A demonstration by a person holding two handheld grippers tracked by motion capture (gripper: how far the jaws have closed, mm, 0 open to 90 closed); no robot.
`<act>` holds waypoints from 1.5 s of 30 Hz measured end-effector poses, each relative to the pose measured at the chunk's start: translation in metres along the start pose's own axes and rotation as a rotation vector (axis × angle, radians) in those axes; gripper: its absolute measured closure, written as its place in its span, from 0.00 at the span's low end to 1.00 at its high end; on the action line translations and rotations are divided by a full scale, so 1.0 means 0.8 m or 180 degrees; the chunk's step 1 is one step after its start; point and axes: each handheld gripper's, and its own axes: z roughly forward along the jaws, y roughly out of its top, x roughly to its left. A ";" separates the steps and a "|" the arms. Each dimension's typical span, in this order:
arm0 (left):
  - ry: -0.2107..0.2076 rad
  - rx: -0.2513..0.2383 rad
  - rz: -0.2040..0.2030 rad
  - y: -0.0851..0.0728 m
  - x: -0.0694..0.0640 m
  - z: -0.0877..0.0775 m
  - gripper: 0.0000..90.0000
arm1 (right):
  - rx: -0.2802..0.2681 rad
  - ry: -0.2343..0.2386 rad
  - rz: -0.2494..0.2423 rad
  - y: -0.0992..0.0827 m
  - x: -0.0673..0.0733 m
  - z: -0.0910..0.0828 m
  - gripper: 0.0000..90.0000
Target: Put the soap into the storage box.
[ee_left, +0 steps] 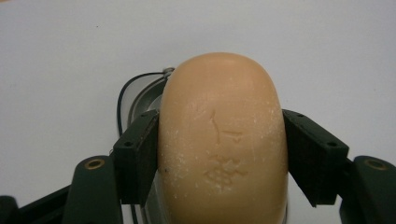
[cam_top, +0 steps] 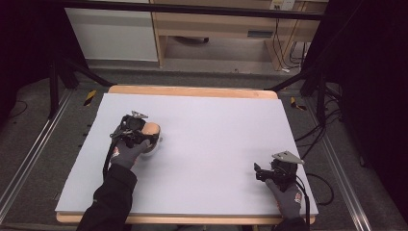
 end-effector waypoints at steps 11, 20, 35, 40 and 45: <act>0.0007 0.0035 -0.0032 -0.006 0.002 0.007 0.35 | 0.0000 0.0001 0.0003 0.000 0.000 0.000 0.07; 0.0010 0.0039 -0.0051 -0.010 0.003 0.012 0.35 | 0.0010 -0.0002 -0.0003 0.000 0.000 0.000 0.07; 0.0018 -0.0075 -0.0083 -0.015 0.004 0.011 0.28 | 0.0003 0.0008 -0.0009 0.000 0.000 0.000 0.07; -0.0014 -0.0125 -0.0050 -0.018 0.002 0.009 0.27 | 0.0010 0.0004 -0.0012 0.000 0.000 0.000 0.07; -0.0138 -0.0198 0.0031 -0.019 0.000 -0.001 0.27 | 0.0019 0.0006 -0.0010 0.000 0.000 0.001 0.07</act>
